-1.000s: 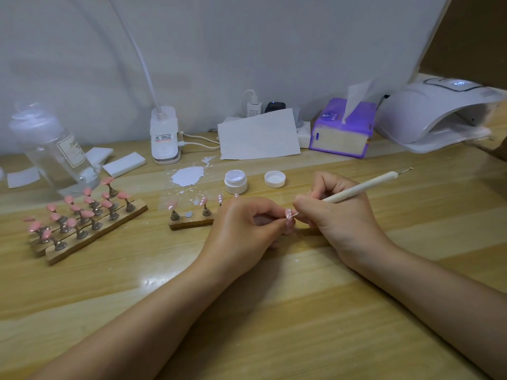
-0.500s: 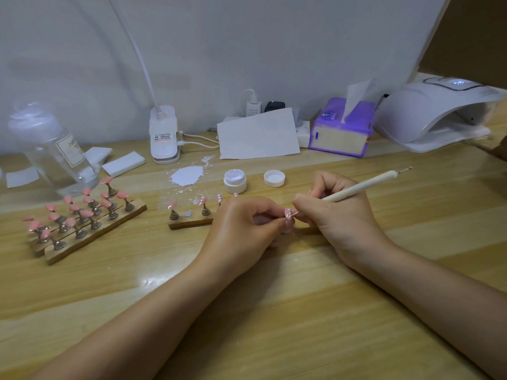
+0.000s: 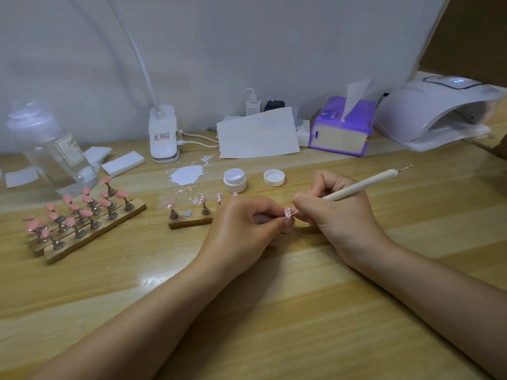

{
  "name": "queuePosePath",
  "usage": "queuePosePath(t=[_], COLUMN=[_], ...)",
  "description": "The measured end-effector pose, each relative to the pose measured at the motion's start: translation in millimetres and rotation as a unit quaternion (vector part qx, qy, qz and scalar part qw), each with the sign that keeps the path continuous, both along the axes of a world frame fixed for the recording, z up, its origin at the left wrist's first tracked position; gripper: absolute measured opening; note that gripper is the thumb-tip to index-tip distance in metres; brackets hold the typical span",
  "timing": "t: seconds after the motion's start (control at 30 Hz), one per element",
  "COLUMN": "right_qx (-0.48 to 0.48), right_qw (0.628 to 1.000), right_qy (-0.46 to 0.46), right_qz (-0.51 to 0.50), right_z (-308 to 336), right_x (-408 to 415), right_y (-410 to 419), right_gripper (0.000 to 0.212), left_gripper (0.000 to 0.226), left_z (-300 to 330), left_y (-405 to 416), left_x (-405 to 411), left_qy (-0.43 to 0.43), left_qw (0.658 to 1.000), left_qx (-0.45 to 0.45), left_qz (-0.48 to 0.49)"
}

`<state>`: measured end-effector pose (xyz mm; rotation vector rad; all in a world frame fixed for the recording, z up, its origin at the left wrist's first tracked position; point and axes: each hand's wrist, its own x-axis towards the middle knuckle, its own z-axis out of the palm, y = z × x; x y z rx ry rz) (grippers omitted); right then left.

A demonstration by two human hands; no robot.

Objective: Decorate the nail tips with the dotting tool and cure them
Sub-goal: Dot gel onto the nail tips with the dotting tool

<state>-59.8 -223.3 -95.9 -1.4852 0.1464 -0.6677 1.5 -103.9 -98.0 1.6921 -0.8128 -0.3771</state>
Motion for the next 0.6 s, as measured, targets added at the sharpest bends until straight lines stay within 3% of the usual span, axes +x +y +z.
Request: queuePosePath(t=[0.33, 0.6], right_qx=[0.061, 0.039], right_qw=[0.997, 0.998], right_qy=[0.006, 0.014], right_qz=[-0.040, -0.044], right_z=[-0.2, -1.8], right_x=[4.4, 5.7], right_y=[-2.0, -1.6], right_gripper=[0.050, 0.047], left_gripper=[0.008, 0.010], left_z=[1.3, 0.0], left_y=[0.1, 0.0], left_x=[-0.7, -0.3], left_qy=[-0.007, 0.000], left_qw=[1.000, 1.000], left_qx=[0.001, 0.002], left_qz=[-0.003, -0.002])
